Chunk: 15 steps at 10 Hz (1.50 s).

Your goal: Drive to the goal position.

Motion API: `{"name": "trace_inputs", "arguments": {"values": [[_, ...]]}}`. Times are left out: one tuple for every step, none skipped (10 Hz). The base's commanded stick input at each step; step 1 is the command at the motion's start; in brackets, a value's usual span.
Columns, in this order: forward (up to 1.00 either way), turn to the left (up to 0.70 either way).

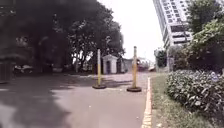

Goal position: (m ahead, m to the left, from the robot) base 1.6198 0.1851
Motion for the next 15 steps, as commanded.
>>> {"name": "trace_inputs", "arguments": {"values": [[0.0, 0.45], [0.0, 0.45], [0.0, 0.45], [0.0, 0.45], [0.0, 0.45], [0.0, 0.45], [0.0, 0.45], [0.0, 0.45], [0.0, 0.45], [0.0, 0.45], [0.0, 0.45], [0.0, 0.45], [0.0, 0.45], [0.0, 0.45], [0.0, 0.45]]}}
